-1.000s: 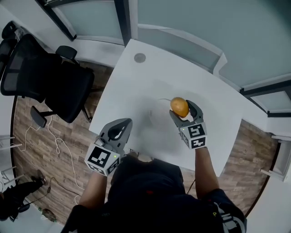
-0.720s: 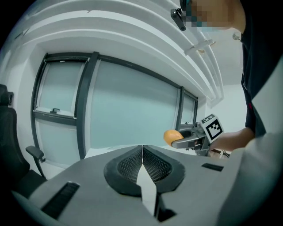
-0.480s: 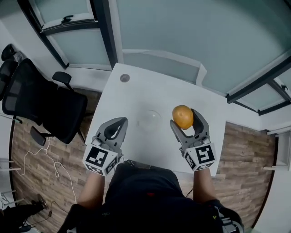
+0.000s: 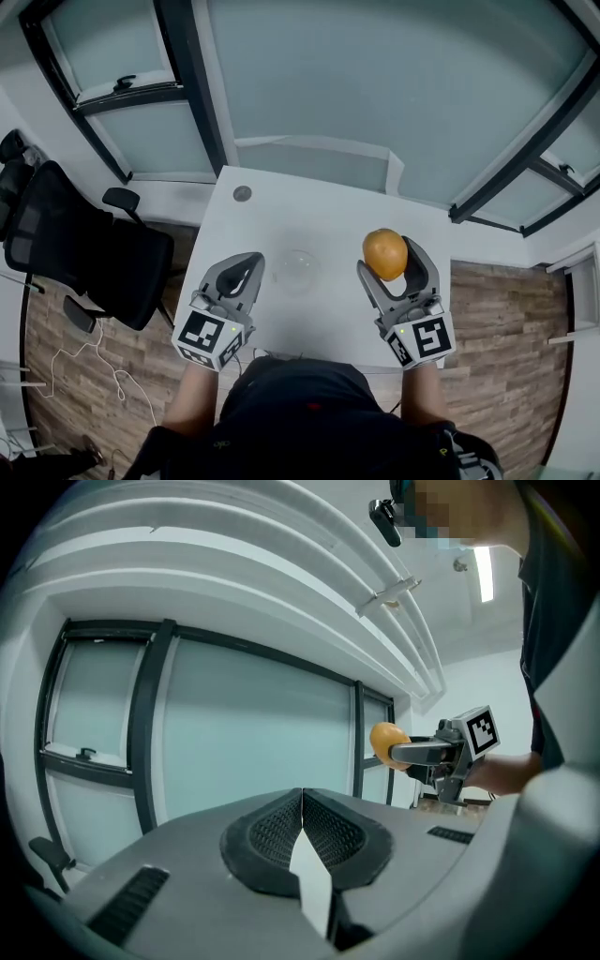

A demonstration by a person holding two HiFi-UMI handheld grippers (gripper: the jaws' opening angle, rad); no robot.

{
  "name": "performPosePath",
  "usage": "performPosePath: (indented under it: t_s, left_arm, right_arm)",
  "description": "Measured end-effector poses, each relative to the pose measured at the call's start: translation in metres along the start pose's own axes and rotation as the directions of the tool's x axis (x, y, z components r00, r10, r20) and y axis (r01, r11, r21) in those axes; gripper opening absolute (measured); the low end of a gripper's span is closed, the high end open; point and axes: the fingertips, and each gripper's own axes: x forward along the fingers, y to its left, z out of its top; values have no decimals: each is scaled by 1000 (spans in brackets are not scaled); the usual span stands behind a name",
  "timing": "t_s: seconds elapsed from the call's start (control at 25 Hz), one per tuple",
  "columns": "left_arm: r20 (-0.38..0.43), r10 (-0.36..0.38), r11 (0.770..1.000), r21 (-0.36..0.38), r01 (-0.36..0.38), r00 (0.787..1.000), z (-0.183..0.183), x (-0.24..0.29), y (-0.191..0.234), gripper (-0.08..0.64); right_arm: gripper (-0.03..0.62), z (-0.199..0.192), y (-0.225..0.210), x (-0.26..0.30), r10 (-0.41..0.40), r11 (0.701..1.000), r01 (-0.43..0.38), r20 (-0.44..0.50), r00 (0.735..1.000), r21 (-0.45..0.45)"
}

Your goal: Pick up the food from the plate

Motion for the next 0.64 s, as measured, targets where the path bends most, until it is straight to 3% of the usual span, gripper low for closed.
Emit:
performPosePath:
  t_s: [0.64]
  left_arm:
    - [-24,1,1000,-1,-1,1000,2,-5,-2,23]
  right_arm:
    - [350,-1,9,15,43,999,-44,-7,999,-22]
